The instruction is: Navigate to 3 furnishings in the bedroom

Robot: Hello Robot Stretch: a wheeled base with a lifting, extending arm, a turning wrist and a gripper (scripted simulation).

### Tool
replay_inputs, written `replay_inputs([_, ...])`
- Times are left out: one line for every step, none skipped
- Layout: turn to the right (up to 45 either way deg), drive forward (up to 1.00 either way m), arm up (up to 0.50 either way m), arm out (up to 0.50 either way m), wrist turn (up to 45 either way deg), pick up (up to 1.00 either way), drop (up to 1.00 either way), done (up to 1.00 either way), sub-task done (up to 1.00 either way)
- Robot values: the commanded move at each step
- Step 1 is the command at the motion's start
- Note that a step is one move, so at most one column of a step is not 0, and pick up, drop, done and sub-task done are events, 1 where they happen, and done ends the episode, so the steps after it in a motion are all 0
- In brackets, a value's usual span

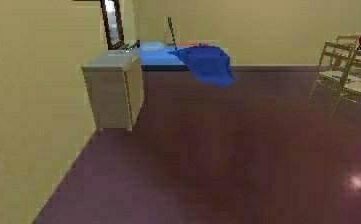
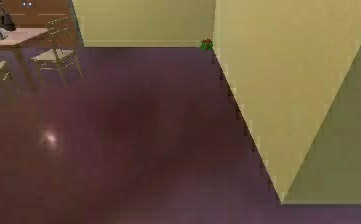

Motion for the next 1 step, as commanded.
replay_inputs([0.0, 1.00, 0.00, 0.00, 0.0, 0.00, 0.00, 0.00, 0.00])
